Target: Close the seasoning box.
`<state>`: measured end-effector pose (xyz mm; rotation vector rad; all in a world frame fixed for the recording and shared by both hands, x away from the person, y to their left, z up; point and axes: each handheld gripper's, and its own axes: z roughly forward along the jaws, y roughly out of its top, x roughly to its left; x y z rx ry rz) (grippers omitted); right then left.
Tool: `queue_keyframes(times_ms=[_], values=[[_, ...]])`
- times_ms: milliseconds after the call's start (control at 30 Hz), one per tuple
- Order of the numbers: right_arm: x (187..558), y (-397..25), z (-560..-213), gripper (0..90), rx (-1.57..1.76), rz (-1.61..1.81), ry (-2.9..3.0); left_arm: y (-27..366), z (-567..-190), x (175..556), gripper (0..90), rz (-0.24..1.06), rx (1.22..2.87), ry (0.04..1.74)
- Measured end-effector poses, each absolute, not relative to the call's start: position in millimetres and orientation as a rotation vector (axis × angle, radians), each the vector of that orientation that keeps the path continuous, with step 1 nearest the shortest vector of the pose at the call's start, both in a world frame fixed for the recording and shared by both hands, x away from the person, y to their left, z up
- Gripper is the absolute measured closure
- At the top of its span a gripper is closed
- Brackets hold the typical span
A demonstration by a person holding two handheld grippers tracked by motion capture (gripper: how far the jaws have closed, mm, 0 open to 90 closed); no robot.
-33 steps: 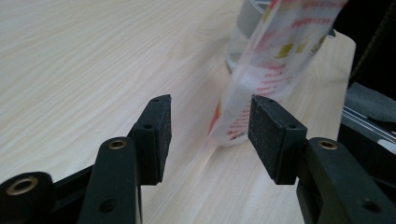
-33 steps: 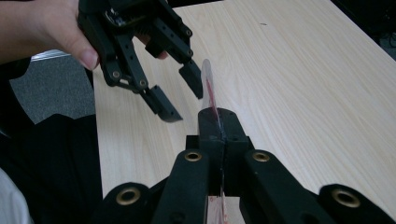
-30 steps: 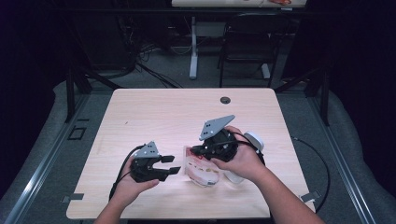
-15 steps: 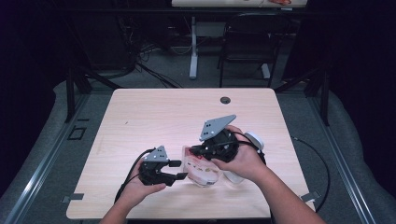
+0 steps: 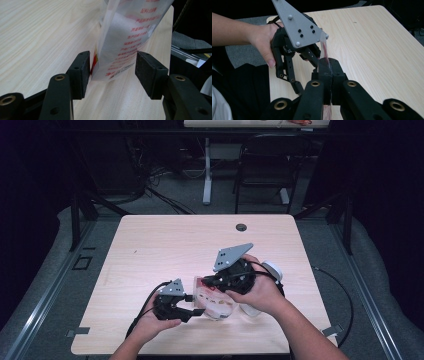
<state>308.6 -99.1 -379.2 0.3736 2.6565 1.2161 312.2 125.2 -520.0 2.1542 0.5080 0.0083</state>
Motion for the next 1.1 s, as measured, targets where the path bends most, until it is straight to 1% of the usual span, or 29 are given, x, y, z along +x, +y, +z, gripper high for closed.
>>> queue_keyframes(times_ms=[433, 833, 1100], values=[[308.5, -99.3, -379.0, 90.0, 0.354, 1.215, 2.671, 122.3, -524.1, 312.6, 45.7, -0.003, 2.156, 0.482], [307.2, -98.7, -375.3, 90.0, 0.326, 1.241, 2.674, 115.7, -530.5, 313.6, 40.6, -0.013, 2.189, 0.459], [304.0, -98.4, -369.9, 90.0, 0.298, 1.271, 2.668, 113.4, -534.3, 315.5, 40.4, -0.017, 2.202, 0.440]])
